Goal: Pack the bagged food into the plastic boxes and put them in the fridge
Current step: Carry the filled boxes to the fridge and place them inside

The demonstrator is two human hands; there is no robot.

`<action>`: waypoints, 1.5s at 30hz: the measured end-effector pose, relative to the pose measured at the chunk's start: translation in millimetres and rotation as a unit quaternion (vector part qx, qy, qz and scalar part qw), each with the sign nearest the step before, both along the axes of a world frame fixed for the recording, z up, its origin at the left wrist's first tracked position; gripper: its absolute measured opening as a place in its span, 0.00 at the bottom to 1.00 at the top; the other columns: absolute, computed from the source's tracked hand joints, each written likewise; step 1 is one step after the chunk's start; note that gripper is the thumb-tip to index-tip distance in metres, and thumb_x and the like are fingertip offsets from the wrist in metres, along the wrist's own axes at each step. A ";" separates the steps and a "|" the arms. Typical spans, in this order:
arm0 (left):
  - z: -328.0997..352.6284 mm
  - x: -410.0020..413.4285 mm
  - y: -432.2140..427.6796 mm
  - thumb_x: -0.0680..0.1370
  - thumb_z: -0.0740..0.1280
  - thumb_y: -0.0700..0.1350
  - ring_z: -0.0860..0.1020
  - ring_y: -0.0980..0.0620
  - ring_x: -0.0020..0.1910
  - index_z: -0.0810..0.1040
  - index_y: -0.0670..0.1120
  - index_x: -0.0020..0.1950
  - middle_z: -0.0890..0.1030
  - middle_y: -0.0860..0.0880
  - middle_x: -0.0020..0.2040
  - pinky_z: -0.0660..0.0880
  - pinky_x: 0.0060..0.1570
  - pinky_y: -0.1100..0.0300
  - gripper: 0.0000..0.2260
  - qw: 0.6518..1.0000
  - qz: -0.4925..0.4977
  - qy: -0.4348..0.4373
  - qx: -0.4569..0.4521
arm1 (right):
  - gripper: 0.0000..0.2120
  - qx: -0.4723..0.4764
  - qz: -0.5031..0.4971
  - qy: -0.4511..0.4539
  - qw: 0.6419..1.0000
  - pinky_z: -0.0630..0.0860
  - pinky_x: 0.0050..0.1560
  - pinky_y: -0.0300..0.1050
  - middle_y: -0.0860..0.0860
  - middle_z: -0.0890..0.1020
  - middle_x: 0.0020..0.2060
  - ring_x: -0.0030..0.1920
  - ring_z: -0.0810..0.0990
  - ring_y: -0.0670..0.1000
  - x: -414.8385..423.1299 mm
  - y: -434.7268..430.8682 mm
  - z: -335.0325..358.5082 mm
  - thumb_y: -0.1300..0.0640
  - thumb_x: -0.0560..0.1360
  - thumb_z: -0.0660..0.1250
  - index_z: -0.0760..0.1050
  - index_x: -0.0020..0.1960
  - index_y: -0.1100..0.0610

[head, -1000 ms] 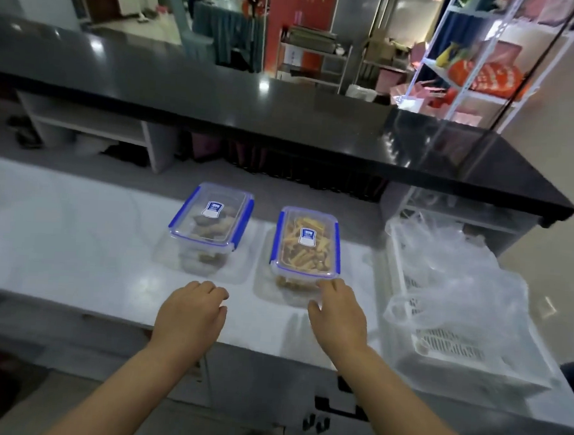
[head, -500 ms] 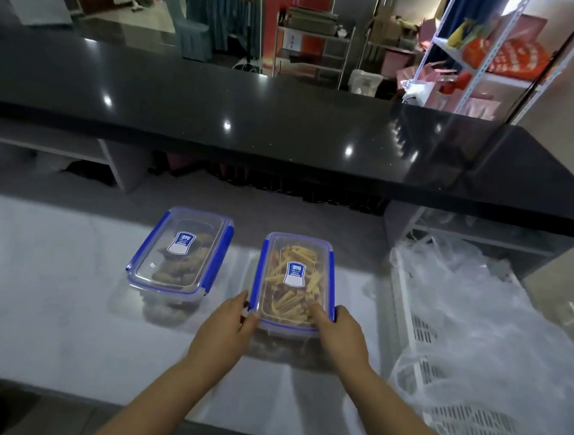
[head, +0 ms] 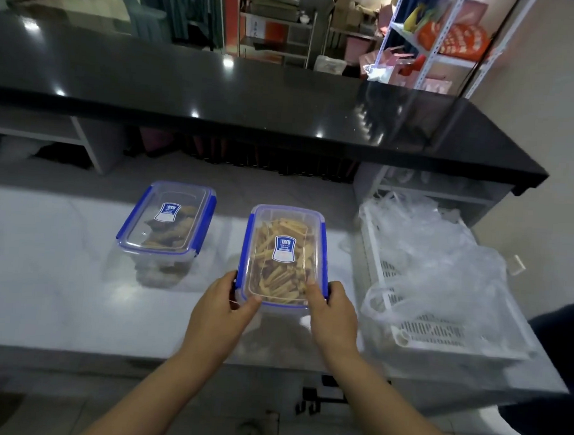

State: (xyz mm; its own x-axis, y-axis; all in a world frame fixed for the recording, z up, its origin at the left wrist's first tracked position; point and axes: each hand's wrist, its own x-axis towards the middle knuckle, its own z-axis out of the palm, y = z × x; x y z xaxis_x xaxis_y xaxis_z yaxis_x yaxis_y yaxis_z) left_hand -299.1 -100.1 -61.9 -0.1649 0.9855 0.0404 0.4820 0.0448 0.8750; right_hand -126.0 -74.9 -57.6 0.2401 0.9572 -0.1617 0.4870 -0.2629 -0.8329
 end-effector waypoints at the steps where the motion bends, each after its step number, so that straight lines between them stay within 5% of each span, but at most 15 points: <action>1: 5.0 2.8 -9.8 0.74 0.69 0.50 0.77 0.60 0.46 0.72 0.54 0.61 0.77 0.56 0.51 0.72 0.40 0.68 0.17 1.000 0.002 -0.001 0.016 | 0.16 0.023 -0.006 0.003 1.000 0.71 0.35 0.41 0.48 0.78 0.39 0.38 0.77 0.45 1.7 -11.3 5.5 0.42 0.76 0.61 0.70 0.46 0.55; 7: 23.1 20.9 -74.0 0.71 0.65 0.58 0.73 0.67 0.53 0.67 0.54 0.66 0.71 0.64 0.52 0.70 0.43 0.77 0.25 0.992 -0.035 -0.012 0.122 | 0.08 0.133 -0.054 0.051 0.988 0.79 0.38 0.45 0.46 0.80 0.40 0.40 0.81 0.46 15.9 -88.3 28.5 0.45 0.76 0.62 0.70 0.45 0.50; 17: 28.0 113.5 -148.9 0.71 0.70 0.56 0.73 0.66 0.53 0.69 0.53 0.66 0.72 0.66 0.51 0.70 0.47 0.75 0.25 0.973 -0.188 -0.041 0.126 | 0.15 0.139 -0.224 0.028 0.964 0.74 0.34 0.46 0.48 0.77 0.32 0.30 0.74 0.43 104.0 -218.1 26.5 0.44 0.76 0.60 0.70 0.40 0.56; 23: 28.1 196.2 -188.8 0.69 0.73 0.53 0.74 0.64 0.51 0.70 0.54 0.66 0.74 0.63 0.51 0.74 0.47 0.65 0.26 0.944 -0.309 -0.040 0.106 | 0.13 0.113 -0.323 -0.016 0.939 0.74 0.35 0.44 0.48 0.78 0.34 0.34 0.77 0.45 178.9 -297.9 17.7 0.45 0.78 0.58 0.70 0.42 0.53; 29: 25.3 308.7 -249.9 0.69 0.73 0.53 0.75 0.64 0.47 0.72 0.54 0.64 0.74 0.63 0.48 0.72 0.41 0.72 0.25 0.898 -0.435 -0.039 0.062 | 0.12 0.090 -0.446 -0.027 0.890 0.74 0.40 0.52 0.49 0.77 0.31 0.35 0.77 0.51 262.6 -398.8 7.9 0.46 0.78 0.59 0.71 0.40 0.52; 33: 22.7 395.0 -302.7 0.69 0.72 0.57 0.78 0.59 0.49 0.70 0.57 0.65 0.77 0.60 0.53 0.78 0.47 0.61 0.26 0.852 -0.520 -0.048 0.024 | 0.12 0.097 -0.529 -0.016 0.843 0.74 0.42 0.55 0.50 0.78 0.33 0.37 0.77 0.53 323.1 -474.3 6.0 0.46 0.78 0.61 0.71 0.39 0.51; 37: 18.4 474.1 -358.8 0.68 0.73 0.56 0.78 0.60 0.45 0.72 0.57 0.62 0.78 0.59 0.51 0.77 0.43 0.64 0.23 0.816 -0.576 -0.036 0.012 | 0.16 0.093 -0.596 -0.002 0.798 0.74 0.41 0.53 0.52 0.78 0.34 0.37 0.78 0.55 375.8 -543.8 -0.8 0.39 0.74 0.59 0.71 0.40 0.52; 41: 13.9 542.5 -407.2 0.68 0.72 0.57 0.79 0.60 0.43 0.74 0.57 0.60 0.79 0.58 0.49 0.79 0.43 0.57 0.21 0.773 -0.634 -0.029 -0.013 | 0.12 0.082 -0.649 0.004 0.756 0.74 0.41 0.55 0.54 0.78 0.35 0.37 0.77 0.56 422.4 -602.5 -5.7 0.47 0.77 0.61 0.70 0.40 0.54; 45: 8.9 594.7 -445.7 0.69 0.70 0.55 0.78 0.61 0.37 0.76 0.57 0.54 0.81 0.58 0.43 0.74 0.37 0.66 0.14 0.737 -0.676 -0.025 -0.021 | 0.11 0.097 -0.690 0.018 0.717 0.70 0.35 0.50 0.52 0.75 0.32 0.33 0.73 0.52 456.0 -641.9 -2.5 0.53 0.78 0.62 0.69 0.38 0.57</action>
State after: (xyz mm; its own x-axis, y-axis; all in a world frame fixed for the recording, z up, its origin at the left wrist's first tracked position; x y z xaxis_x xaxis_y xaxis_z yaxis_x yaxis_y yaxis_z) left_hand 295.5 -545.8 -53.0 0.9672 0.2519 0.0324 0.0784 -0.4177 0.9052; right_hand 330.0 -716.8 -60.1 0.9791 -0.1831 -0.0881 -0.1488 -0.3514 -0.9243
